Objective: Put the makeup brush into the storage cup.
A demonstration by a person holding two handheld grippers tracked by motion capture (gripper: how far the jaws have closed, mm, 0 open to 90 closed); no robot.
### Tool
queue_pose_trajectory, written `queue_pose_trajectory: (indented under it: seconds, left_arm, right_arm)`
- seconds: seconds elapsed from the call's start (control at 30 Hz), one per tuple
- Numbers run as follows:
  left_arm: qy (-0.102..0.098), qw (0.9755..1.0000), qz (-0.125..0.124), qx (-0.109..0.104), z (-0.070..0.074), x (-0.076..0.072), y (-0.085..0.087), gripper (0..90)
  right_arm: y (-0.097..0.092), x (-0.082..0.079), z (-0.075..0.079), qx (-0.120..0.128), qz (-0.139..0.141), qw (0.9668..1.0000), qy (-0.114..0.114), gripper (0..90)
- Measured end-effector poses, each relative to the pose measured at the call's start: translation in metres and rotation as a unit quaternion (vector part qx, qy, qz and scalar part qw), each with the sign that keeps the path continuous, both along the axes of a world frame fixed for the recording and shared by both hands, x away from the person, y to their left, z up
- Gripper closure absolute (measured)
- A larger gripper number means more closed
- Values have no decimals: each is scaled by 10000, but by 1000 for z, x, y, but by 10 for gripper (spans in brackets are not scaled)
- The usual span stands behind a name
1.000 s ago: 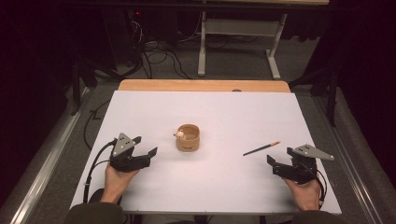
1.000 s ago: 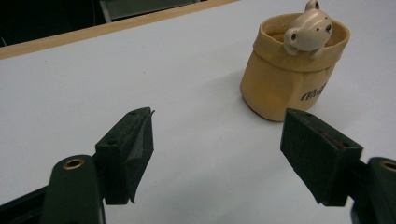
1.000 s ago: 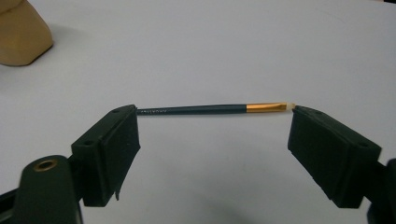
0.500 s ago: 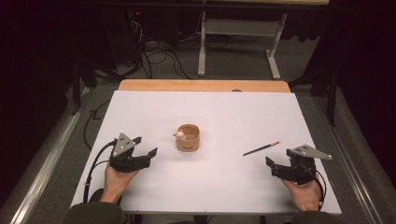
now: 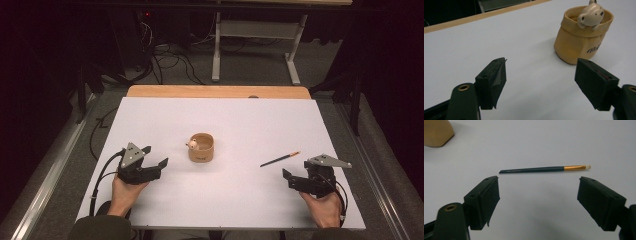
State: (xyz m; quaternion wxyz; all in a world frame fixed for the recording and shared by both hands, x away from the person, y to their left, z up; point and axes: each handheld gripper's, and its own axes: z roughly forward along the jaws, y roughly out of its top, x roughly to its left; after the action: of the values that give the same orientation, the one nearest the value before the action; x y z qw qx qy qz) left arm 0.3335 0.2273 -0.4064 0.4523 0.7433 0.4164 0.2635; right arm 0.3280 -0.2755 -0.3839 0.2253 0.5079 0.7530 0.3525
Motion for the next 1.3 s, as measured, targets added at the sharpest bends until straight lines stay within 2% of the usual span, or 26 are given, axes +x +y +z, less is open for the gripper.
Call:
queue_pose_trajectory:
  seconds: [0.2, 0.33, 0.43, 0.6, 0.97, 1.3]
  left_arm:
    - [-22, 10000, -5, -12, 0, 0, -1, 256]
    - [-29, 10000, -8, -23, 0, 0, 0, 255]
    - [-41, 10000, -3, -16, 1, -1, 0, 255]
    - [-81, 10000, 1, 26, 1, -1, 0, 253]
    - [-97, 9999, 57, 8, 1, -1, 0, 251]
    - [-110, 9999, 70, -4, 2, -2, 1, 249]
  right_arm:
    - [7, 2, 1, -9, -134, 9998, 129, 185]
    - [13, 8, 0, 19, -99, 9995, 289, 185]
    - [24, 19, -4, 0, -93, 9987, 509, 183]
    - [30, 29, -7, -6, -187, 9971, 733, 176]
    - [25, 50, -12, 136, -572, 9917, 1147, 165]
    - [32, 69, 1, 72, -711, 9861, 1498, 161]
